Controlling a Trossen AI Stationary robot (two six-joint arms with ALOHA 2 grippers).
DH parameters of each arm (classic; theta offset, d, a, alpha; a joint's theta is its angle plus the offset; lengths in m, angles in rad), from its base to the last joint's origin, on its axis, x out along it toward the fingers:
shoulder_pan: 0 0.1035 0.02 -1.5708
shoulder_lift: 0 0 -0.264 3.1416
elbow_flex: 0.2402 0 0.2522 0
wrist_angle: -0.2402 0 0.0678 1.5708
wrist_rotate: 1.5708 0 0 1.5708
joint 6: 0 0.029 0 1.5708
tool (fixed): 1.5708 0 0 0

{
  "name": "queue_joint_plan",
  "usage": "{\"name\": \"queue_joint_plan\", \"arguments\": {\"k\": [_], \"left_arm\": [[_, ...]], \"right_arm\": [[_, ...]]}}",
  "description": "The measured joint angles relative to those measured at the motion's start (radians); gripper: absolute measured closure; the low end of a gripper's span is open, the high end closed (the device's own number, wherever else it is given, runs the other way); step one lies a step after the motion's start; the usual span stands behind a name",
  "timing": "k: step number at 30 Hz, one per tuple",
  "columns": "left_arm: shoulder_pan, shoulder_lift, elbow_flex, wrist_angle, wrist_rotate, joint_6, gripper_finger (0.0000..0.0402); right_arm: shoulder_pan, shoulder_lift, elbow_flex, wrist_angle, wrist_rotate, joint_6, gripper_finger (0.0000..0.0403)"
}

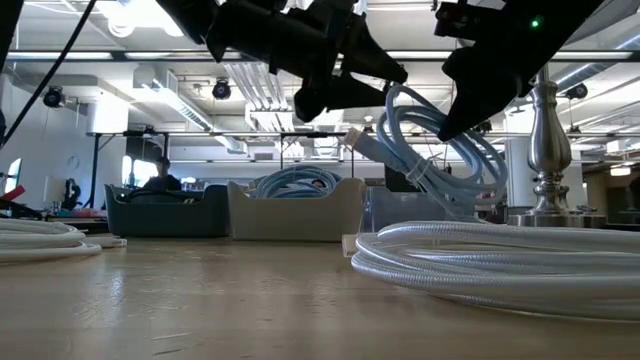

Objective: Pick & Place USB Port
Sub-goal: Put the blue charger cable into the white bin

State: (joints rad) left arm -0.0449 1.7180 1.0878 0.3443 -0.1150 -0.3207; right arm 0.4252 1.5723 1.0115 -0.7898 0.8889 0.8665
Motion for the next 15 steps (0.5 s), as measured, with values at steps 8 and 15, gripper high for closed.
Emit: {"name": "queue_joint_plan", "arguments": {"k": [8, 15], "left_arm": [[-0.001, 0.001, 0.001, -0.021, -0.021, 0.000, 0.0179], [-0.009, 0.001, -0.001, -0.030, -0.018, -0.001, 0.0179]], "right_arm": [[-0.003, 0.000, -0.001, 0.023, 0.024, -0.005, 0.0337], [-0.009, 0.000, -0.001, 0.034, 0.026, -0.011, 0.0337]]}}
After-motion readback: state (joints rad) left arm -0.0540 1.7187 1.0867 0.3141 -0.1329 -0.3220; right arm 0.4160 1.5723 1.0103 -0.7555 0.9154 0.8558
